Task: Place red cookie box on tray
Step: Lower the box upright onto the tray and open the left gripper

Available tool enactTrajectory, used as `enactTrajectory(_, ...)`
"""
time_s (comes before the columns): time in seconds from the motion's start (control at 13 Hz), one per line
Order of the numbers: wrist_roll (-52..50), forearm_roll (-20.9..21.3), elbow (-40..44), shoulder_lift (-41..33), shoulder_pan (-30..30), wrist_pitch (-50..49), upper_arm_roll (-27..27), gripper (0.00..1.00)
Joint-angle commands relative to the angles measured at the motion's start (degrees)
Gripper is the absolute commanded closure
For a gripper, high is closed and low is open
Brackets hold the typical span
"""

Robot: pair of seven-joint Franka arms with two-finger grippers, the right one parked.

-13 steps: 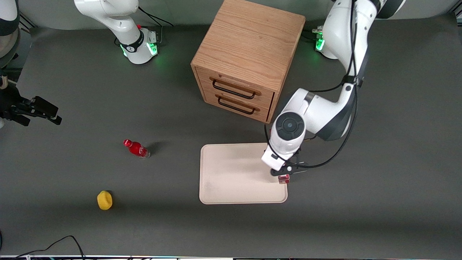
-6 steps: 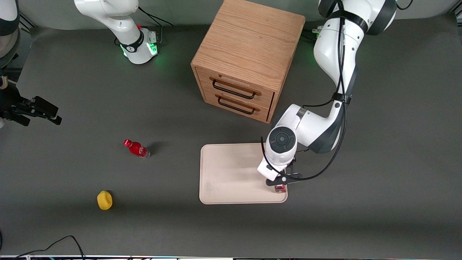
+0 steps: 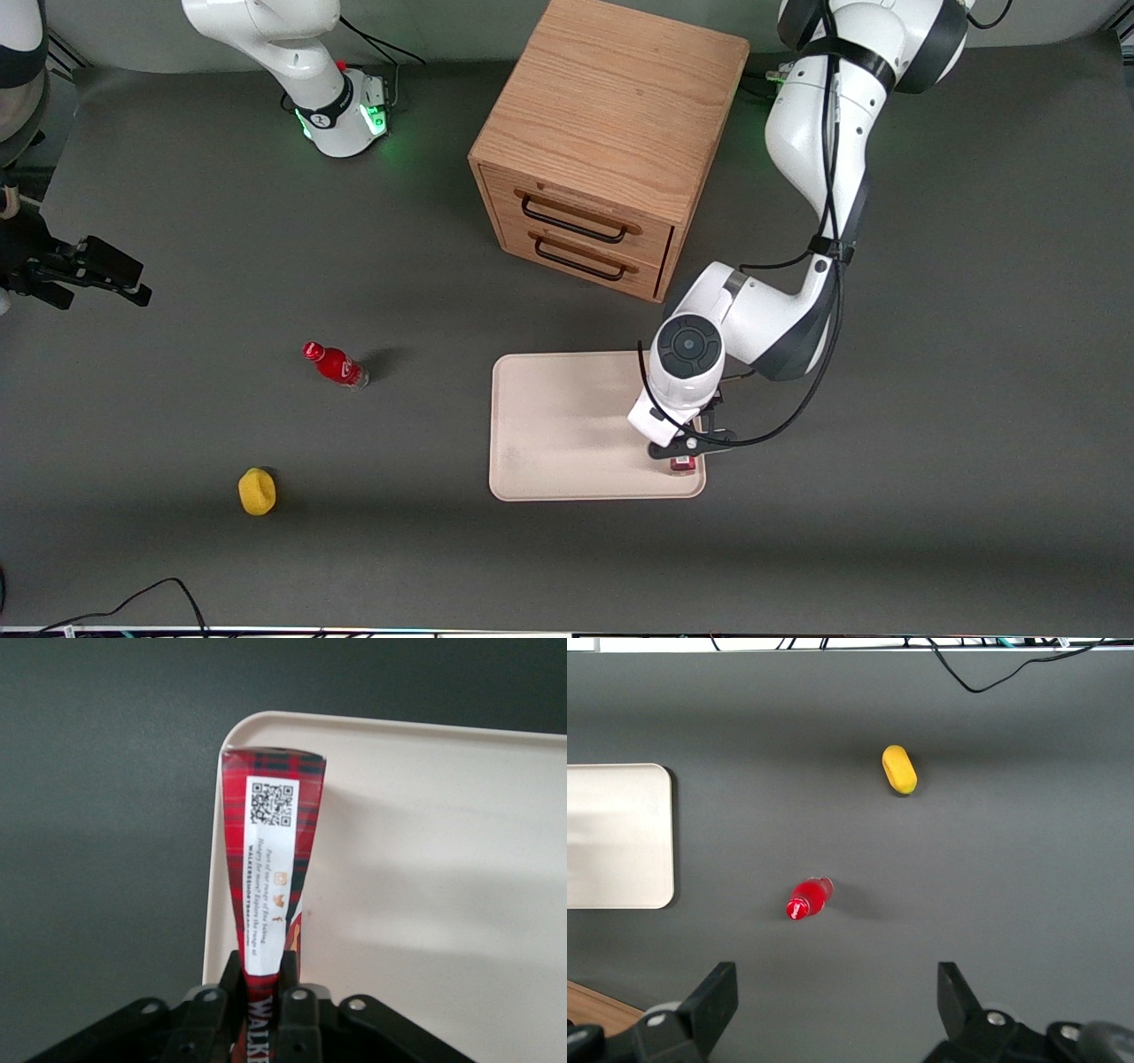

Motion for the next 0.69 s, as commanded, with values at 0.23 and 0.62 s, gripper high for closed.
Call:
enactTrajectory(0.23, 0.6, -0.2, 3.7, -2.9, 2.6, -6.9, 0.5, 0.00)
enactTrajectory(0.62, 12.5, -4.5, 4.1, -14.6, 12.1, -19.1, 0.6, 0.00)
